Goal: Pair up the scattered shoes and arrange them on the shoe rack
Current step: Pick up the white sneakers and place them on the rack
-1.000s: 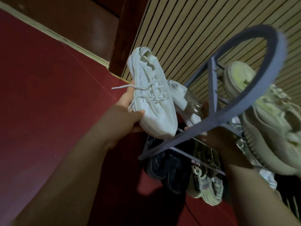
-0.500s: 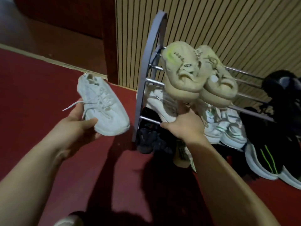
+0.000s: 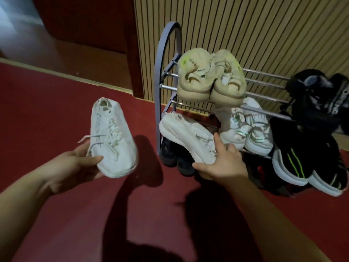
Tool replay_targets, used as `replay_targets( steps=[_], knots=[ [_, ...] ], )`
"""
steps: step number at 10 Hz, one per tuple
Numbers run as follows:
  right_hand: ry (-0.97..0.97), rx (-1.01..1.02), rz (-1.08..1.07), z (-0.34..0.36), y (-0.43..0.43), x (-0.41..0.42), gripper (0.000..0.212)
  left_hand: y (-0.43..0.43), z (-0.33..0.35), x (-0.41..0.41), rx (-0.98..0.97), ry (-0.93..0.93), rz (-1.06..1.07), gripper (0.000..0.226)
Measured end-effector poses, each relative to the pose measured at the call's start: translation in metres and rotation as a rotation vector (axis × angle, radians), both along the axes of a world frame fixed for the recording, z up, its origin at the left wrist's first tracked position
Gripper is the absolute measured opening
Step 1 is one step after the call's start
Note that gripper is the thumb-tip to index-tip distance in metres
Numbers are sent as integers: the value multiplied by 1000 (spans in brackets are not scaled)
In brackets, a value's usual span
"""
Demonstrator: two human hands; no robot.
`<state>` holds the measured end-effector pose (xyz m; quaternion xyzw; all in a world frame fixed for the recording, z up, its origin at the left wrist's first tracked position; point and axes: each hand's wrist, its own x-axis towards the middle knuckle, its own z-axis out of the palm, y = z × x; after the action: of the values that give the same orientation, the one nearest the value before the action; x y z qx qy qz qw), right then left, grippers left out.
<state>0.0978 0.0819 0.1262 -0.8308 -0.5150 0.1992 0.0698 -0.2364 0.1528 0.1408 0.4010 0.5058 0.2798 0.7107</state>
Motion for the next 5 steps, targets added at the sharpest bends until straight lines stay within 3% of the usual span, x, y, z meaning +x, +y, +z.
replay_targets(
  steps=[1,2,3,4,5],
  knots=[
    [197,40,-59,-12,-8,-15,111,-2,-28,12,4,-72,-65,71],
    [337,92,-189,-20,-17,-41,123,-13,-51,13,-17,-204,-165,106],
    [573,253,-324,-39,-18,-66,123,-24,-66,14,1,-284,-263,102],
    [638,210,-310,-35,-13,-89,111,-34,-77,24,68,-271,-310,75],
    [759,239,-253,-37,-10,-110,107,-43,-76,24,107,-318,-282,65]
  ],
)
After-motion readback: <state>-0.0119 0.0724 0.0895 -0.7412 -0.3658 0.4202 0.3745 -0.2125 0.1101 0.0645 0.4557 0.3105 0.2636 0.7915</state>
